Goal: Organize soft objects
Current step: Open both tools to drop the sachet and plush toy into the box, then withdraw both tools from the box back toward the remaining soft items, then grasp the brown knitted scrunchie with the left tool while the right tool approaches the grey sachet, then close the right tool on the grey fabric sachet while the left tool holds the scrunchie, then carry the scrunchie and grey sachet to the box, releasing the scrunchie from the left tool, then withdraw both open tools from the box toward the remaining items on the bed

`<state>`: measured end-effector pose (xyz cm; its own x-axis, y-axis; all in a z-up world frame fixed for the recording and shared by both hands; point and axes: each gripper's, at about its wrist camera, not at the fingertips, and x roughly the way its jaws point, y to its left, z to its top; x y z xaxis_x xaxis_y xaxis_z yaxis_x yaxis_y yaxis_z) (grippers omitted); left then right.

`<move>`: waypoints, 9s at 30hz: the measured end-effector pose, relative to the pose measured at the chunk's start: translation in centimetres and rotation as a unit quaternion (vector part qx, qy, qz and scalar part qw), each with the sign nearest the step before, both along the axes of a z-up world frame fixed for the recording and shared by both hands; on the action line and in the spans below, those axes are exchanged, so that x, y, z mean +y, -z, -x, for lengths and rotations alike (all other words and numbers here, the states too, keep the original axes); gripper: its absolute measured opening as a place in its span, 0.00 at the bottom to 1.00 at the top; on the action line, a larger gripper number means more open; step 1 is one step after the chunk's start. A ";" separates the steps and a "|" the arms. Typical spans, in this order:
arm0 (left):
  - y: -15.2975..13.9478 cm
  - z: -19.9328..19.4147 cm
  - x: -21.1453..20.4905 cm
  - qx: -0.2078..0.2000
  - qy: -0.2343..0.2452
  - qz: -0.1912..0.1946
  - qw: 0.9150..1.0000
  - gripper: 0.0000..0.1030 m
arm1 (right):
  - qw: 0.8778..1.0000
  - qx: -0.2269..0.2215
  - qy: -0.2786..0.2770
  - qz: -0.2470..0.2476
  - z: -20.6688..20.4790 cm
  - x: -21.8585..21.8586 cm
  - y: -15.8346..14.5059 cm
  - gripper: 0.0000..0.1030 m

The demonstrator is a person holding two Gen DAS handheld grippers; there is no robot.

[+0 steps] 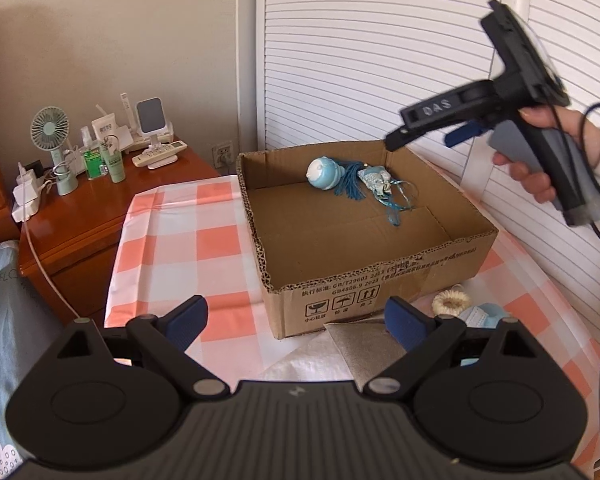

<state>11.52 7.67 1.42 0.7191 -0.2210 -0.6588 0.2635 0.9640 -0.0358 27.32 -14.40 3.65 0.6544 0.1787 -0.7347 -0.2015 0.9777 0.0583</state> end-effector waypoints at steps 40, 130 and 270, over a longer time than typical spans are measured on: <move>6.8 6.5 -1.1 0.058 -0.051 0.026 0.997 0.96 | 0.997 0.047 0.053 0.040 19.6 -3.3 11.2 1.00; 8.5 0.7 -11.2 -0.026 0.105 -0.116 0.987 0.32 | 0.998 -0.020 0.019 0.055 20.8 -5.6 10.2 0.54; 1.6 6.9 0.2 -0.046 -0.064 0.007 0.997 0.99 | 0.990 -0.074 -0.119 0.017 13.5 4.2 0.3 0.96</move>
